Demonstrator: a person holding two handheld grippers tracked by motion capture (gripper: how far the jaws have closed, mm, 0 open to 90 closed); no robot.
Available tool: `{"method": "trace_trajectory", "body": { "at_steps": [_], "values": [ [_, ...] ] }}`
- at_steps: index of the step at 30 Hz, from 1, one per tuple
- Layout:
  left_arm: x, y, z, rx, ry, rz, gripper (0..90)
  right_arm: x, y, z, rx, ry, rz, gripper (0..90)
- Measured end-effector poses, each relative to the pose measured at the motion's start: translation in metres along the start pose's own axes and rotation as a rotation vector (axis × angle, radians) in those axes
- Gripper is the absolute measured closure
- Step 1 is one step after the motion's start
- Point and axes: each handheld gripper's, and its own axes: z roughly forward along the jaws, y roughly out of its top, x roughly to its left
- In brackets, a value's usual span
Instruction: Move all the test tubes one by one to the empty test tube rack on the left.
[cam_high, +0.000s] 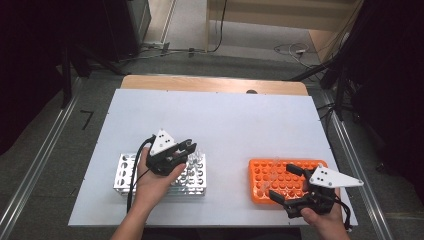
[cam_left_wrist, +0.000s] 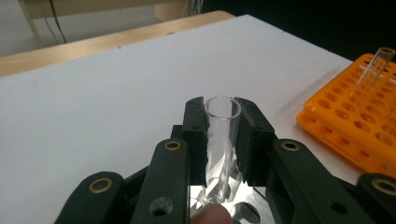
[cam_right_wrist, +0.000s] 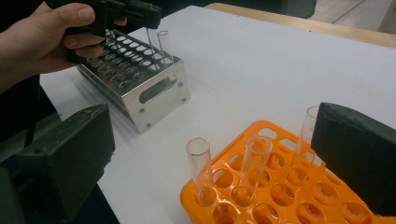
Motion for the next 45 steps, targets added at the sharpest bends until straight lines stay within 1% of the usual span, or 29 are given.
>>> {"method": "trace_trajectory", "body": {
  "at_steps": [6, 9, 12, 15, 19, 23, 24, 25, 26, 28, 30, 32, 34, 35, 37, 39, 40, 41, 43, 44, 45],
  "values": [
    [0.0, -0.001, 0.003, 0.043, -0.014, 0.005, 74.0, -0.002, 0.0, -0.001, -0.004, -0.006, 0.002, 0.0],
    [0.0, -0.001, 0.003, 0.068, -0.042, -0.001, 71.4, -0.003, -0.001, -0.001, -0.002, -0.008, 0.004, 0.0],
    [-0.001, -0.001, 0.004, 0.086, -0.057, 0.007, 70.9, -0.005, -0.001, -0.003, -0.006, -0.012, 0.011, 0.0],
    [0.0, -0.001, 0.004, 0.095, -0.062, -0.002, 70.5, -0.008, -0.002, -0.004, -0.008, -0.018, 0.016, 0.0],
    [0.003, -0.001, 0.0, 0.084, -0.065, -0.034, 65.3, -0.012, -0.003, -0.007, -0.017, -0.024, 0.021, 0.3],
    [0.004, -0.001, -0.008, 0.054, -0.079, -0.057, 57.1, -0.016, -0.005, -0.009, -0.017, -0.017, 0.029, 4.8],
    [0.004, -0.001, -0.01, 0.044, -0.087, -0.066, 53.7, -0.018, -0.005, -0.009, -0.019, -0.017, 0.029, 6.7],
    [0.004, -0.002, -0.013, 0.033, -0.097, -0.069, 53.1, -0.019, -0.006, -0.009, -0.014, -0.015, 0.031, 8.7],
    [0.004, -0.002, -0.016, 0.023, -0.099, -0.07, 52.2, -0.02, -0.007, -0.008, -0.011, -0.017, 0.03, 10.5],
    [0.001, -0.002, -0.021, 0.008, -0.099, -0.063, 46.1, -0.022, -0.01, -0.007, 0.003, -0.019, 0.034, 13.3],
    [-0.002, -0.003, -0.025, -0.001, -0.113, -0.057, 41.6, -0.024, -0.012, -0.005, 0.015, -0.026, 0.042, 14.6],
    [-0.005, -0.003, -0.028, 0.002, -0.118, -0.059, 32.1, -0.026, -0.015, -0.003, 0.031, -0.045, 0.047, 17.7],
    [-0.007, -0.005, -0.031, 0.001, -0.128, -0.061, 24.8, -0.029, -0.018, 0.001, 0.052, -0.041, 0.05, 21.1],
    [-0.008, -0.006, -0.033, -0.003, -0.131, -0.057, 22.9, -0.029, -0.019, 0.002, 0.06, -0.04, 0.053, 22.9],
    [-0.01, -0.007, -0.036, -0.011, -0.141, -0.061, 17.6, -0.03, -0.022, 0.006, 0.074, -0.03, 0.059, 27.1],
    [-0.012, -0.007, -0.039, -0.019, -0.145, -0.063, 12.6, -0.03, -0.024, 0.009, 0.083, -0.017, 0.054, 31.0],
    [-0.013, -0.007, -0.04, -0.028, -0.152, -0.065, 10.3, -0.03, -0.024, 0.01, 0.094, -0.002, 0.055, 32.5],
    [-0.014, -0.008, -0.043, -0.045, -0.172, -0.068, 7.8, -0.029, -0.024, 0.012, 0.103, 0.004, 0.05, 33.0],
    [-0.016, -0.008, -0.045, -0.045, -0.192, -0.055, 2.5, -0.027, -0.025, 0.017, 0.121, 0.004, 0.047, 35.3],
    [-0.017, -0.008, -0.046, -0.045, -0.198, -0.053, 0.0, -0.027, -0.026, 0.019, 0.126, 0.012, 0.053, 36.9],
    [-0.018, -0.008, -0.046, -0.047, -0.205, -0.056, 0.0, -0.027, -0.027, 0.02, 0.132, 0.015, 0.056, 38.4]
  ]
}}
